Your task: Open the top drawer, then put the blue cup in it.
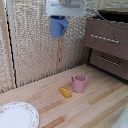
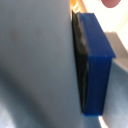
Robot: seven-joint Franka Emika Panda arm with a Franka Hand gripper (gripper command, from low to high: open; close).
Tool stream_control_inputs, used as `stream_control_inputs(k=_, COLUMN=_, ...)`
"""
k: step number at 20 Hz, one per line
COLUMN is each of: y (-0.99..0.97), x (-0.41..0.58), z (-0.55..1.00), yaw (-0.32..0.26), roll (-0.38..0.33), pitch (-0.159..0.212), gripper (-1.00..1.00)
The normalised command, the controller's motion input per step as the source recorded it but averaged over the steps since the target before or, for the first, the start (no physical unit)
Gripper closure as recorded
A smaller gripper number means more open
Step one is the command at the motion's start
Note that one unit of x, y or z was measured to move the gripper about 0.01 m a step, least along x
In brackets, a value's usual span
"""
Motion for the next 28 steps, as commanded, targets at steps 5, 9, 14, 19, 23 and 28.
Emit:
stream_control_inputs(k=5, y=-0.68, x=0.202, z=1.0, yaw=-0.162, roll=0.02, pitch=0.09, gripper=1.0)
stream_control_inputs(k=9, y=-0.81, x=0.088, z=0.96, yaw=-0.125, roll=0.035, pitch=0.123, gripper=1.0)
stream_control_inputs(k=14, y=-0.89, x=0.051, z=0.91, yaw=-0.098, roll=0.033, pitch=0.134, gripper=1.0)
stream_control_inputs(k=19, y=-0.99, x=0.017, z=0.71, yaw=-0.042, roll=0.041, pitch=0.089, gripper=1.0)
stream_control_inputs(k=23, y=-1.0, x=0.0, z=0.46, yaw=-0.006, roll=0.048, pitch=0.048, gripper=1.0)
stream_control_inputs(k=28, y=-1.0, x=0.0, z=0.32, yaw=-0.021, roll=0.035, pitch=0.054, gripper=1.0)
